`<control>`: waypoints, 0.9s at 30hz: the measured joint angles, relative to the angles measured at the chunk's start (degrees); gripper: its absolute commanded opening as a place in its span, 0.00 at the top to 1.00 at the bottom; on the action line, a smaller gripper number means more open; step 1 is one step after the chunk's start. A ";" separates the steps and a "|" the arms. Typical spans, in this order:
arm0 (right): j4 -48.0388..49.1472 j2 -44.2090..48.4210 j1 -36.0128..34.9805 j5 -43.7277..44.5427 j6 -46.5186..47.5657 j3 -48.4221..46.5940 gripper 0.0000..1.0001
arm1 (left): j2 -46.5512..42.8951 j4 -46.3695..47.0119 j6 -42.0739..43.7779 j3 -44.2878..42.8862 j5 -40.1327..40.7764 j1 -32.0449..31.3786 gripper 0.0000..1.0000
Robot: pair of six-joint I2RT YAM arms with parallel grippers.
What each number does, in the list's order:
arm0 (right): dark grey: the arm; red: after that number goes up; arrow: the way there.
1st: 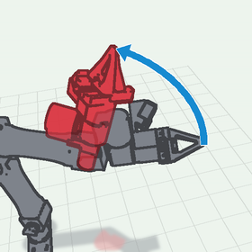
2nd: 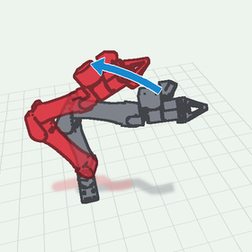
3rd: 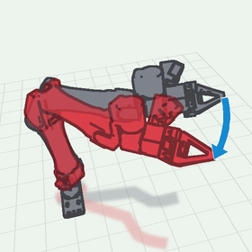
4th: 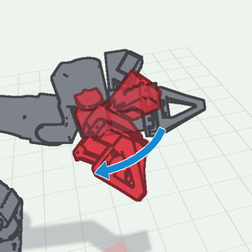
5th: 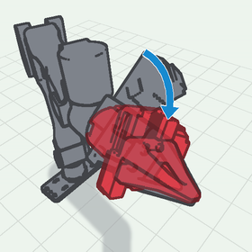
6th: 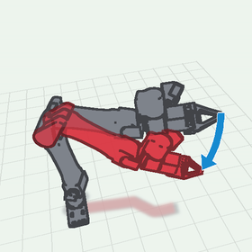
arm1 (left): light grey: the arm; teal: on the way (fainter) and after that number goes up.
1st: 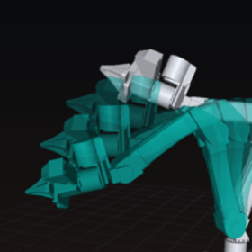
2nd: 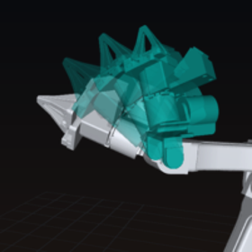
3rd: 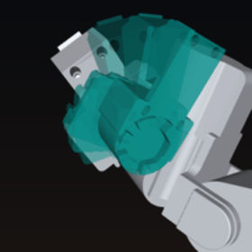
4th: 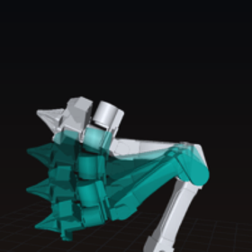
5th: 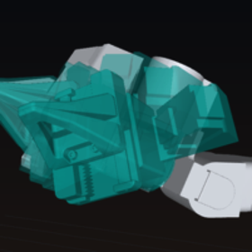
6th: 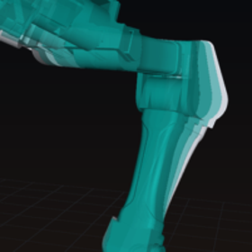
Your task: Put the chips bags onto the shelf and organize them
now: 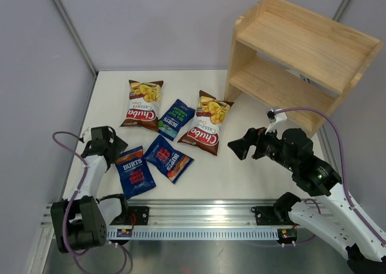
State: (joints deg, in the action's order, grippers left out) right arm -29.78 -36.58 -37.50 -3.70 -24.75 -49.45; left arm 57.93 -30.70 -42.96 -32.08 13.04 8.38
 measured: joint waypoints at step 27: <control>4.37 -2.95 0.00 -5.46 0.81 0.90 0.01 | -2.03 13.90 1.81 10.25 -8.68 5.49 0.52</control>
State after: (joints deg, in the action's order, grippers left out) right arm -25.41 -39.53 -37.50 -9.17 -23.94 -48.56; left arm 55.90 -16.80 -41.15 -21.82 4.36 13.87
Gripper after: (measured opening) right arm 0.993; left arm 0.538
